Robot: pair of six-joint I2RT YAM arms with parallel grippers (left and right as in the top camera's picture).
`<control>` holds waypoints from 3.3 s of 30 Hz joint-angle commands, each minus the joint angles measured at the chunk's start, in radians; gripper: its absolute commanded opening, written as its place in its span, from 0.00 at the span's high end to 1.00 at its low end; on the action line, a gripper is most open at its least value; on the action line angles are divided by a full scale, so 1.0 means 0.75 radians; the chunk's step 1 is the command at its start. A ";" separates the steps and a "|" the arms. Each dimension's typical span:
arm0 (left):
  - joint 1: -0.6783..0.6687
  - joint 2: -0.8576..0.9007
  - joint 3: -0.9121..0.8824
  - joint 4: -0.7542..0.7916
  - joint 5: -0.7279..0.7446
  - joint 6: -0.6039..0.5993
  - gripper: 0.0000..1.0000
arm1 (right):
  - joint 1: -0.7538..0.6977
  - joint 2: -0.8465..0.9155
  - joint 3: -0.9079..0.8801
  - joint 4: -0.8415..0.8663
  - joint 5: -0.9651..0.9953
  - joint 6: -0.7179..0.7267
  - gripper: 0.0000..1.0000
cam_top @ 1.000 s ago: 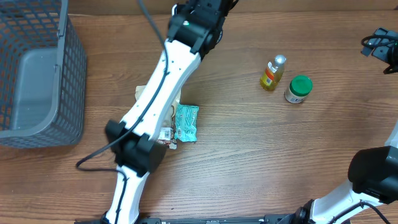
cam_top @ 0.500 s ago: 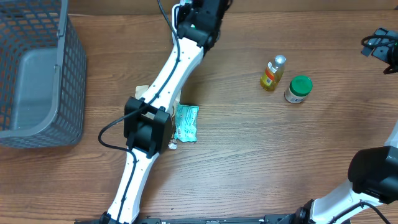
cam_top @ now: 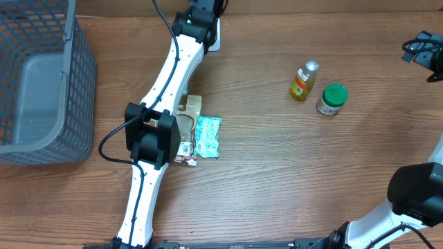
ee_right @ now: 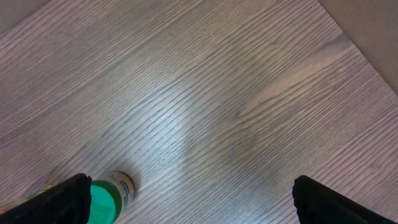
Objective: Scan the item barcode
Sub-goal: 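Carry the Kleenex pack with the left gripper toward the scanner, then hold the Kleenex pack beside the scanner window with the left gripper, then carry the Kleenex pack right toward the green-lidded jar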
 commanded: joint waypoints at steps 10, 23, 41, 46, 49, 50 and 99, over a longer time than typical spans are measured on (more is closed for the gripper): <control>0.155 -0.003 0.015 -0.686 0.612 -0.234 0.50 | -0.002 -0.008 0.012 0.007 0.010 0.006 0.00; 0.303 -0.002 -0.122 -0.571 0.834 -0.137 0.49 | -0.002 -0.008 0.012 0.007 0.010 0.006 0.00; 0.374 -0.003 -0.422 -0.305 1.013 -0.090 0.88 | -0.002 -0.008 0.012 0.007 0.010 0.006 0.00; 0.401 -0.004 -0.365 -0.328 1.279 0.046 0.96 | -0.002 -0.008 0.012 0.007 0.010 0.006 0.00; 0.418 -0.005 -0.270 -0.360 1.475 0.081 0.96 | -0.002 -0.008 0.012 0.007 0.010 0.006 0.00; 0.423 -0.005 -0.227 -0.369 1.520 0.072 0.96 | -0.002 -0.008 0.012 0.007 0.010 0.006 0.00; -0.036 0.248 0.342 0.261 -0.145 0.199 0.96 | -0.002 -0.008 0.012 0.007 0.010 0.006 0.00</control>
